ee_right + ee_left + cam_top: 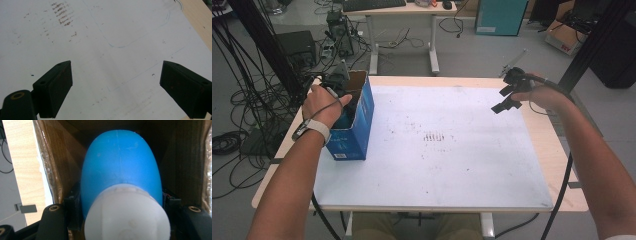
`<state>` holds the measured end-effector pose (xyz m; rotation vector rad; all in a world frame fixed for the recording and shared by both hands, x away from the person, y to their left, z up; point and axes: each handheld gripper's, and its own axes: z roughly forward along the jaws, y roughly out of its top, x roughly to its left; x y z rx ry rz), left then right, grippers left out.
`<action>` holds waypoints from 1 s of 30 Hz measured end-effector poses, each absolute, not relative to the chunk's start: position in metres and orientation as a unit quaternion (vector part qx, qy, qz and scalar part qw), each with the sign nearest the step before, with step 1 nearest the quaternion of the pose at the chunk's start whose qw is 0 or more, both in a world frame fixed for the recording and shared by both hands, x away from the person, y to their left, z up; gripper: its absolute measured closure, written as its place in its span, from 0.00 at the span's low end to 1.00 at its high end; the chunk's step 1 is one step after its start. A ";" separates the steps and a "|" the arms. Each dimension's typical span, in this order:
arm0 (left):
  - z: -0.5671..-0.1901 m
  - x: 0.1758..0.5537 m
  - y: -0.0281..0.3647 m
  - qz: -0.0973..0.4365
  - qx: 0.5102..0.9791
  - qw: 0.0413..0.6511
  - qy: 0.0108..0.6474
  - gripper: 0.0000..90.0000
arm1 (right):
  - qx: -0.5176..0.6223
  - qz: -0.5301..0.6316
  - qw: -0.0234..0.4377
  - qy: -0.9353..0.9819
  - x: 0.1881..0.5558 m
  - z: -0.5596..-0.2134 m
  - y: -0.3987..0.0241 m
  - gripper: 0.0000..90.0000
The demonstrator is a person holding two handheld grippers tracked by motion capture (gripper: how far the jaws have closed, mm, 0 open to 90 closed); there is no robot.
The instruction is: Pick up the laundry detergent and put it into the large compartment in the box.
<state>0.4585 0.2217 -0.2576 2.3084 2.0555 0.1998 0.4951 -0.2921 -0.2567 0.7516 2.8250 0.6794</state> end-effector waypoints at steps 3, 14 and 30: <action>-0.258 0.459 0.222 0.065 0.745 0.022 0.663 0.42 | 0.250 0.226 0.070 0.939 0.495 -0.257 -0.292 0.12; -0.258 0.458 0.222 0.065 0.743 0.024 0.665 0.42 | 0.250 0.226 0.070 0.939 0.495 -0.257 -0.292 0.12; -0.258 0.458 0.223 0.065 0.742 0.026 0.666 0.42 | 0.249 0.226 0.070 0.939 0.495 -0.257 -0.292 0.12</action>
